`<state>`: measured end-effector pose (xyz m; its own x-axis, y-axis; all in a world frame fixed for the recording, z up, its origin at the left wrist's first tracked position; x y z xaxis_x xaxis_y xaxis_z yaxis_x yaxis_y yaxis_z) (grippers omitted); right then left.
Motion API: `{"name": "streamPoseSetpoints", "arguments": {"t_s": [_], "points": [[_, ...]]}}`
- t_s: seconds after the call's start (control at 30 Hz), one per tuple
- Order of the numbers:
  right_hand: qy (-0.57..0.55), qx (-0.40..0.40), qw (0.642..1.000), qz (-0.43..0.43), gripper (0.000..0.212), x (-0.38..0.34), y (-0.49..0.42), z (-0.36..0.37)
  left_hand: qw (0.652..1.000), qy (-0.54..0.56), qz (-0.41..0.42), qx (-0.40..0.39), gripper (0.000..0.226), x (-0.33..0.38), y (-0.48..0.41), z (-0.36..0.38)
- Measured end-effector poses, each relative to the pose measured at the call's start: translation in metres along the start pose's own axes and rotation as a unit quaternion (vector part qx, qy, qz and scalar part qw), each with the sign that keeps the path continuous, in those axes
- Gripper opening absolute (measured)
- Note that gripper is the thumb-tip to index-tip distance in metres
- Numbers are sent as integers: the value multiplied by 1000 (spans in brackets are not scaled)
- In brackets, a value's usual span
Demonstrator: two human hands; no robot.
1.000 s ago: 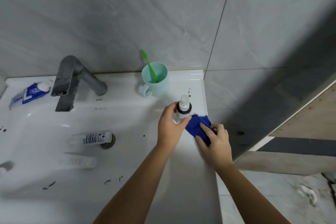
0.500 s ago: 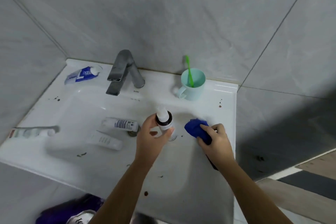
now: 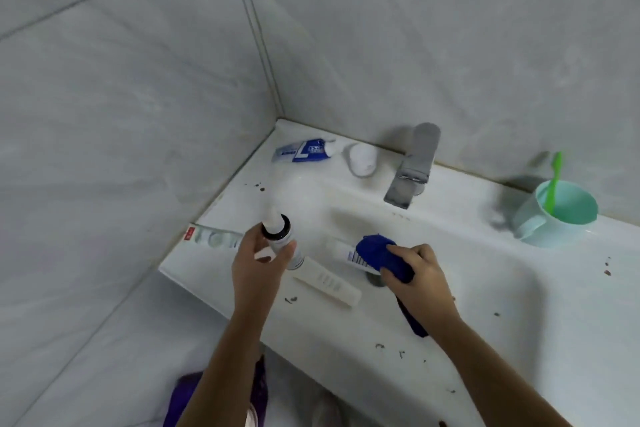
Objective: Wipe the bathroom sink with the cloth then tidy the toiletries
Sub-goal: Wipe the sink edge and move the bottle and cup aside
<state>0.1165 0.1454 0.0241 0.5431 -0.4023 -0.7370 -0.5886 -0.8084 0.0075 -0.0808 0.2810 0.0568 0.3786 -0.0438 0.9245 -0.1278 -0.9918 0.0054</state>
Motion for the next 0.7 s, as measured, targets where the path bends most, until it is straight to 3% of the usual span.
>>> {"name": "streamPoseSetpoints", "arguments": {"t_s": [0.3, 0.7], "points": [[-27, 14, 999, 40, 41, -50, -58, 72, 999, -30, 14, 16, 42, -36, -123, -44], [-26, 2, 997, 72, 41, -61, -74, 104, 999, -21, -20, 21, 39, -74, -153, -49]]}}
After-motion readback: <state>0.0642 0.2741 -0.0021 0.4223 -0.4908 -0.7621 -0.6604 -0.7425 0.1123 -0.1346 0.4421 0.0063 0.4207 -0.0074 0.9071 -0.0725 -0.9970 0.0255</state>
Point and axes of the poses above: each hand's wrist, its own y-axis away from the middle knuckle, its own z-axis out of the palm, x = y × z, the point moved 2 cm from there along -y, towards the middle knuckle, and after that the axes turned 2 degrees about y, right-handed, at the moved point
